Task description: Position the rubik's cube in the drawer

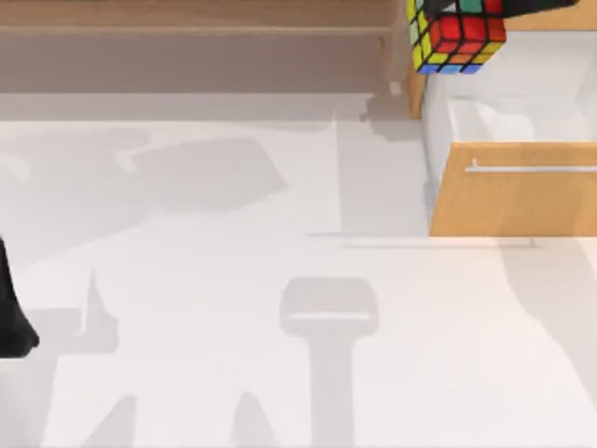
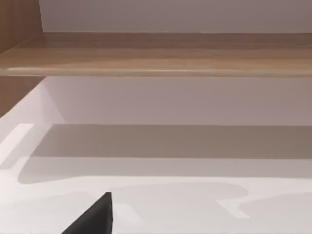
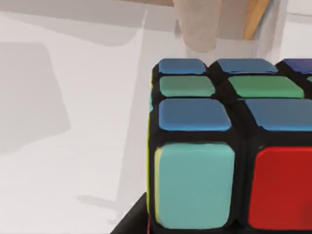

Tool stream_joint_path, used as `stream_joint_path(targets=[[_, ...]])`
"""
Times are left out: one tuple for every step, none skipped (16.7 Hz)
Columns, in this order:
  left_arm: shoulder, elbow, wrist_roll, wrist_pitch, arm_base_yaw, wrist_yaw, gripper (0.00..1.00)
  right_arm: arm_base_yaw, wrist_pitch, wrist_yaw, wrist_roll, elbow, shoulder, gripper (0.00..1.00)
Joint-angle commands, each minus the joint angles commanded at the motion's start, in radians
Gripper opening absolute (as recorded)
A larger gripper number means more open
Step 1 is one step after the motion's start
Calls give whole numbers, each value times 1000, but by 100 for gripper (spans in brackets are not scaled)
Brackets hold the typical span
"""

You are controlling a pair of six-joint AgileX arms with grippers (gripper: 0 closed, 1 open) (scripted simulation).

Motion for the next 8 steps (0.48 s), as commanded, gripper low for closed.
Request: stream_joint_path(targets=[[0,0,0,0,0,0,100,-38,-17,8,-12,-12,14,0],[0,0,0,0,0,0,100,-74,-31,16,-23,-25,32,0],[0,0,0,0,0,0,100,-107,-41,23,-35,-41,51,0],[0,0,0,0,0,0,100,-133,-47,29,-46,-59,76,0],[0,0,0,0,0,0,100,-155,-51,33,-56,-78,106,0],[0,0,0,0,0,0,100,-173,-53,37,-66,-97,140,0],[0,0,0,0,0,0,100,-186,-55,40,-74,-113,176,0],[0,0,0,0,0,0,100,-194,-58,42,-79,-124,202,0]])
